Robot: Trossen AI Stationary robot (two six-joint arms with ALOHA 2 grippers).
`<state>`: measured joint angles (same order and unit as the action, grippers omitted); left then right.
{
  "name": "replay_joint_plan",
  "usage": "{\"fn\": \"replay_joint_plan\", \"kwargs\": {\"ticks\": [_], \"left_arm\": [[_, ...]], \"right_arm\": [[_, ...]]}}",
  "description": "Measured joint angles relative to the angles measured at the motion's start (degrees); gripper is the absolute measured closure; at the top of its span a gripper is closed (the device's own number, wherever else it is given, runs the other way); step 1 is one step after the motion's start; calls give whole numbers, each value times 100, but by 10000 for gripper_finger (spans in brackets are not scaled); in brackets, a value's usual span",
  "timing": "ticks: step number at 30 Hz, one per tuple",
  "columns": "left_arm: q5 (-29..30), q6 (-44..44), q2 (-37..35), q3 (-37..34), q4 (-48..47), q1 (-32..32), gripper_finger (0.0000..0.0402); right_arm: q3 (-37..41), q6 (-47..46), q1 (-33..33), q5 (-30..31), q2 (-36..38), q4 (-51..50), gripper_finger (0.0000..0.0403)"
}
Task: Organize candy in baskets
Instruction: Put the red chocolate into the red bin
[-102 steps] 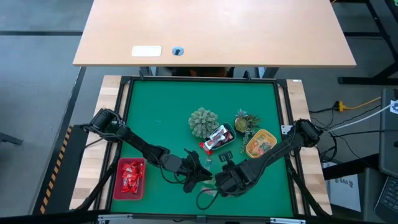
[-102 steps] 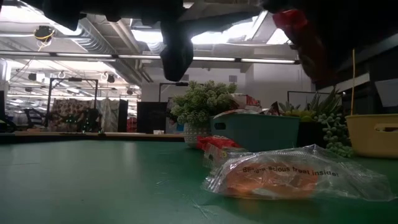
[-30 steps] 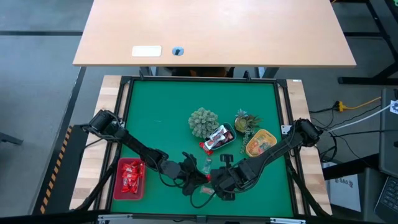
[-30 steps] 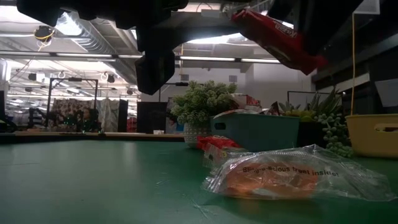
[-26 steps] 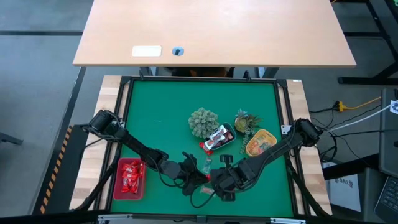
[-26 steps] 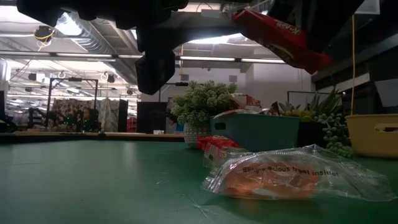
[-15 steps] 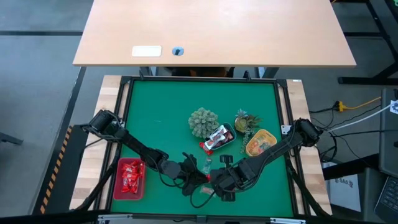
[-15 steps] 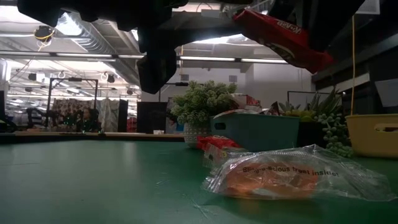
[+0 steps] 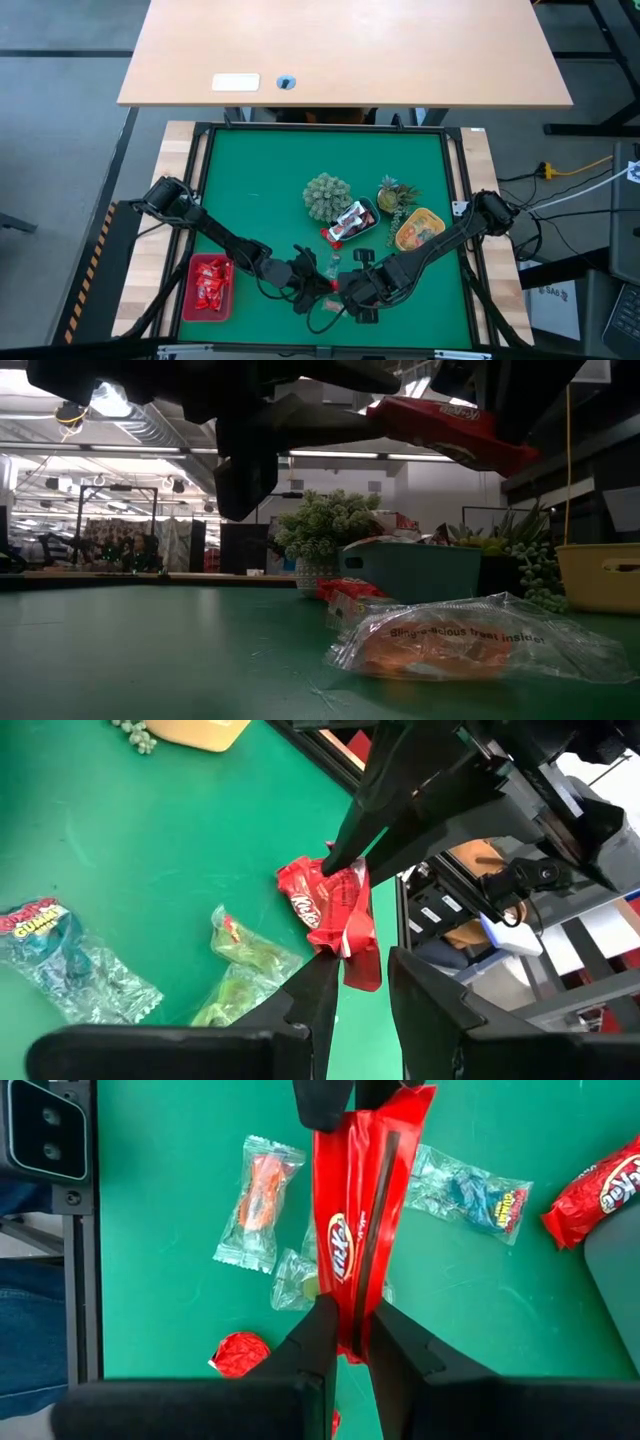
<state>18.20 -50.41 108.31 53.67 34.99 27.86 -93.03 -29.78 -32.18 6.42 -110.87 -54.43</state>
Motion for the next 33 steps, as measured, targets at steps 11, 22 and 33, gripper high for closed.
{"fn": "replay_joint_plan", "kwargs": {"ticks": [11, 22, 33], "left_arm": [[32, -4, 0, 0, -10, -36, 312], [7, -4, 0, 0, -71, -75, 290], [20, -2, 0, 0, -69, -96, 253]], "right_arm": [[-7, -41, 0, -297, 0, -7, 357], [-7, -42, -2, -304, 2, 51, 357], [-7, -39, -4, 4, 2, 201, 357]]}}
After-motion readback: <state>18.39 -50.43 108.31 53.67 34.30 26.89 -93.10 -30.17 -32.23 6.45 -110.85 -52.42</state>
